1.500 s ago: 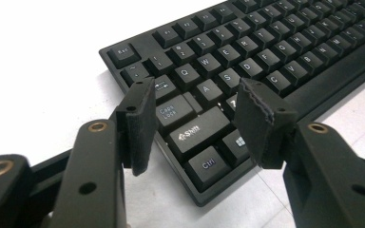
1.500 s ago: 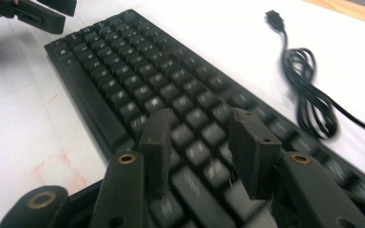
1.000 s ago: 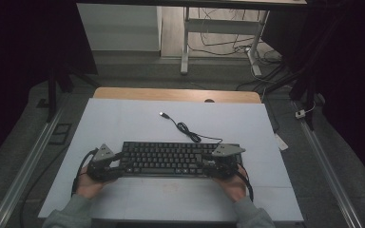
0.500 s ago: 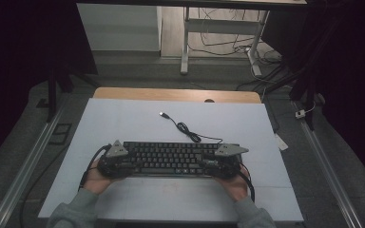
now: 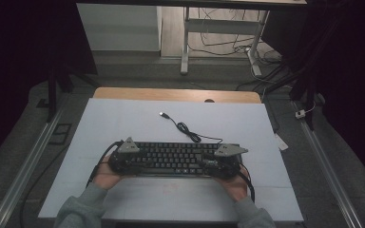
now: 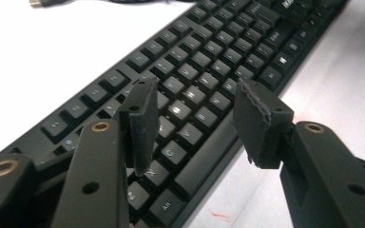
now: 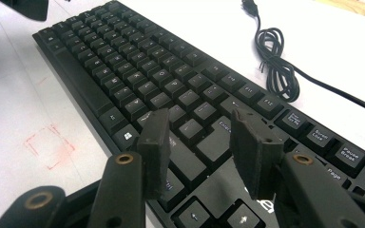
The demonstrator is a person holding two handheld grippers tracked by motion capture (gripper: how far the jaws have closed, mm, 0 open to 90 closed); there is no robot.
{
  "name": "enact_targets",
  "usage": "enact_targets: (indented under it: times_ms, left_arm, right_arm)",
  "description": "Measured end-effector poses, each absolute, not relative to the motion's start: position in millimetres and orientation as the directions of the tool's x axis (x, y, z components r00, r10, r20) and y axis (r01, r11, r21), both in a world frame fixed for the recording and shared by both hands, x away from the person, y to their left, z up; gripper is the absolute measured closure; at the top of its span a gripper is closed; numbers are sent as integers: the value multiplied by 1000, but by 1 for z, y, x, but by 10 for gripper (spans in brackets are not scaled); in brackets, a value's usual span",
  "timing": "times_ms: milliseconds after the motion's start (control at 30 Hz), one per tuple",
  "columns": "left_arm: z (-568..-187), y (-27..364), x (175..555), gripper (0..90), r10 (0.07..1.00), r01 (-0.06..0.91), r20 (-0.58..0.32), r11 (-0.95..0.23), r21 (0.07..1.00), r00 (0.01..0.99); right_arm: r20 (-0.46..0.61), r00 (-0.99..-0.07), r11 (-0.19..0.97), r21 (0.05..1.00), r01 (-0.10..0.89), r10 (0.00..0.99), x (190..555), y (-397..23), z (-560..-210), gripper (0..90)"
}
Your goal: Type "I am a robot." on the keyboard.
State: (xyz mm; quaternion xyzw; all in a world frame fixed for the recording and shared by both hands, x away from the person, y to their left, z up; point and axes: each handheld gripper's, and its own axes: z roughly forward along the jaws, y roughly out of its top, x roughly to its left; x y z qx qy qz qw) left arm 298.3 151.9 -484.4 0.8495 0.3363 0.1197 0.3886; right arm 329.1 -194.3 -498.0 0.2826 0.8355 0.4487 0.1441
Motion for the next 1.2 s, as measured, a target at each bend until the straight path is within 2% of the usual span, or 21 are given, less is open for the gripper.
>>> enact_targets:
  times_ms: [233, 433, 533, 1200]
  left_arm:
    - [-491, 142, 296, 598, 623, 458, -45, -522, 720, 781]
    - [-499, 134, 297, 819, 612, 455, -33, -550, 701, 790]
    - [-502, 130, 298, 890, 604, 453, -29, -564, 691, 796]
    - [-515, 120, 303, 892, 606, 473, -32, -586, 658, 795]
  right_arm:
    - [12, -800, 440, 830, 343, 601, 330, -195, -498, 585]
    - [9, -801, 447, 826, 344, 599, 330, -194, -499, 583]
    - [7, -801, 448, 826, 342, 599, 329, -194, -499, 582]
    - [5, -802, 461, 816, 349, 598, 330, -192, -503, 574]
